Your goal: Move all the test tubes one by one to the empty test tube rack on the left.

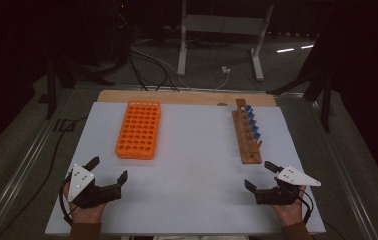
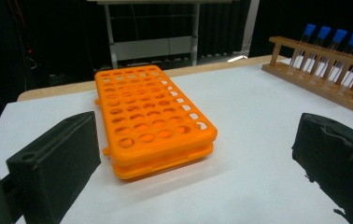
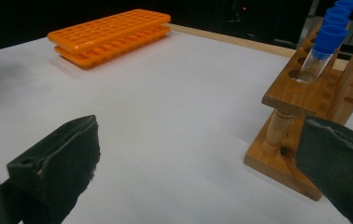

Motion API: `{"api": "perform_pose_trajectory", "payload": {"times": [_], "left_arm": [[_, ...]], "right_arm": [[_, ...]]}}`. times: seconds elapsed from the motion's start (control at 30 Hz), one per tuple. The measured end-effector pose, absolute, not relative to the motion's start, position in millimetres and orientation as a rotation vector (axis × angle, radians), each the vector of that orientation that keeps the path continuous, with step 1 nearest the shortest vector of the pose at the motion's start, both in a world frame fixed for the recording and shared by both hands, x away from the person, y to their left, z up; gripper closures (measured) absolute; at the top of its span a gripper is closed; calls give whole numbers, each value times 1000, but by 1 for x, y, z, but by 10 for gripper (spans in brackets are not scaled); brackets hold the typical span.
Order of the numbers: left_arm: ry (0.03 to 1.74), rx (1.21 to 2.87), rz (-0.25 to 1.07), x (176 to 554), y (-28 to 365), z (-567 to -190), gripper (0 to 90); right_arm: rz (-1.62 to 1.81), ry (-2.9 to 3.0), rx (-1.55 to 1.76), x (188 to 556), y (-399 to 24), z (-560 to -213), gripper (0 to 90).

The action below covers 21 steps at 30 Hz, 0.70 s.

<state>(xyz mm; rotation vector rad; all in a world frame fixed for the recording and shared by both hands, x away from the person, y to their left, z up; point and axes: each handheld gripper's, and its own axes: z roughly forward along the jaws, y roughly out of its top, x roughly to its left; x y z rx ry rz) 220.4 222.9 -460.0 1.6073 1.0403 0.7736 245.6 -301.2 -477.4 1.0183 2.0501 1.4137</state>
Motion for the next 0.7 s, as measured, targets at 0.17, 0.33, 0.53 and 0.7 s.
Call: {"api": "perform_pose_trajectory", "payload": {"times": [0.17, 0.33, 0.53, 0.7], "left_arm": [[1038, 1602, 784, 218, 223, -458, 17], [1048, 1597, 790, 218, 224, -458, 17], [1068, 1609, 778, 222, 225, -461, 10], [1077, 1611, 769, 223, 225, -462, 11]], "right_arm": [[1425, 2040, 1022, 243, -301, -476, 0], [1429, 2025, 1025, 241, -301, -471, 0], [1431, 2007, 1027, 241, -304, -465, 1], [1441, 1972, 1014, 243, -306, -460, 1]]}}
